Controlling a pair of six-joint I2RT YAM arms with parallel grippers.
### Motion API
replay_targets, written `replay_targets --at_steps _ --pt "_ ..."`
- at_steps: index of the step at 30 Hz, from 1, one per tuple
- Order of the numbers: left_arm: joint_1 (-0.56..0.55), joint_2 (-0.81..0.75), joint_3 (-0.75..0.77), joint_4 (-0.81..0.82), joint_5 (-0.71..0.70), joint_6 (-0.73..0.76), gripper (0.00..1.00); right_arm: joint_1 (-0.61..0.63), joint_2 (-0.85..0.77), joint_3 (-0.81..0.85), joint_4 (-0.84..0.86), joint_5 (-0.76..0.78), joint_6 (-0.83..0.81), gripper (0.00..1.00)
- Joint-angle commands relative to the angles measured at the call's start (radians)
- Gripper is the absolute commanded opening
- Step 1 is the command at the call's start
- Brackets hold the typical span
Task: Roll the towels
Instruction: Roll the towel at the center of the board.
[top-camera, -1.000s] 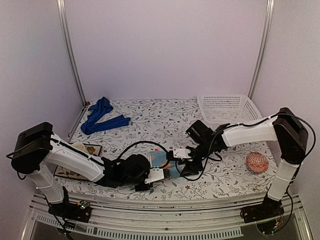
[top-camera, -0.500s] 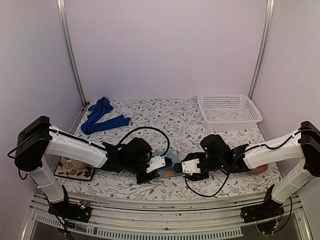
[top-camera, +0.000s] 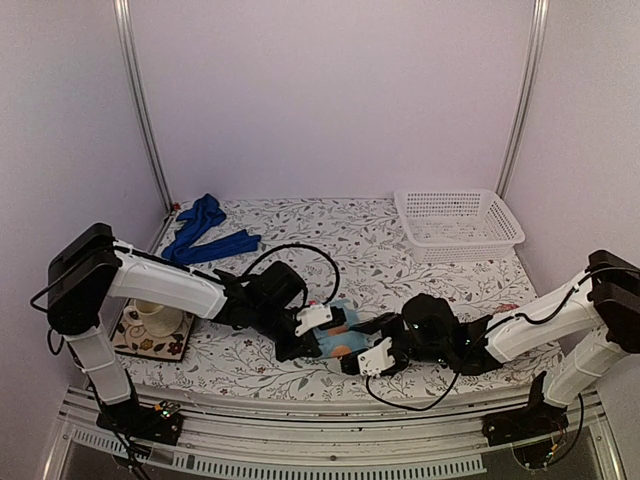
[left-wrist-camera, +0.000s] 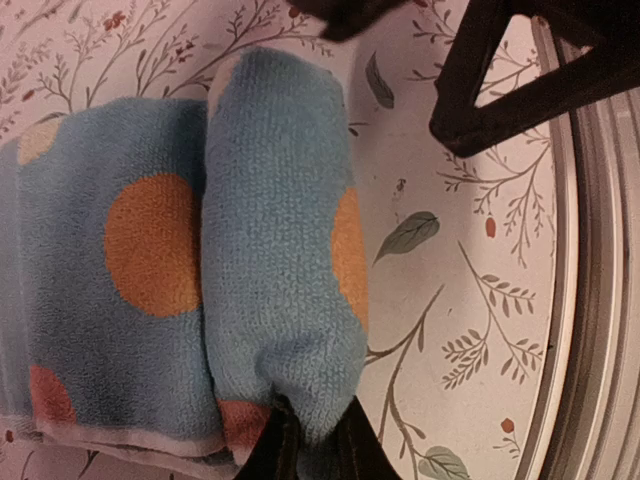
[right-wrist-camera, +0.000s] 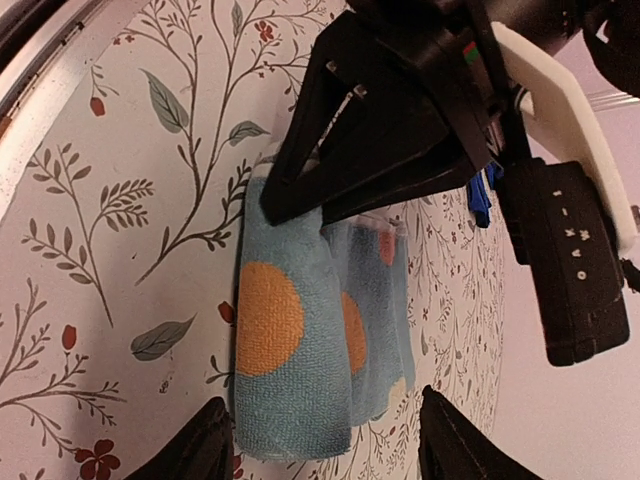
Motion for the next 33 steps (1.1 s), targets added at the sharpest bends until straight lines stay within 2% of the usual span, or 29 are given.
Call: replay_targets --at_steps 1,10,14,16,23,27,33 --pt "0.049 0.042 0.025 -0.058 0.080 -0.030 0.11 0.027 0.082 0.000 0.086 0.071 -0.056 0.64" --pt "0.072 0.100 0.048 -0.085 0.140 -0.030 0.10 0.031 0.214 0.038 0.164 0.147 -0.071 0.63" --pt "0.083 0.099 0.039 -0.078 0.148 -0.032 0.10 0.030 0.258 0.067 0.179 0.192 -0.068 0.57" --pt "0.086 0.097 0.036 -0.076 0.158 -0.031 0.10 0.031 0.274 0.073 0.193 0.211 -0.068 0.53" --pt "0.093 0.093 0.021 -0.070 0.170 -0.030 0.12 0.031 0.289 0.086 0.190 0.218 -0.063 0.24" --pt "0.093 0.052 -0.008 -0.049 0.159 -0.033 0.18 0.027 0.274 0.103 0.129 0.199 -0.049 0.14" --pt "0.087 -0.057 -0.079 0.021 0.099 -0.053 0.39 -0.001 0.238 0.181 -0.088 0.101 0.021 0.11"
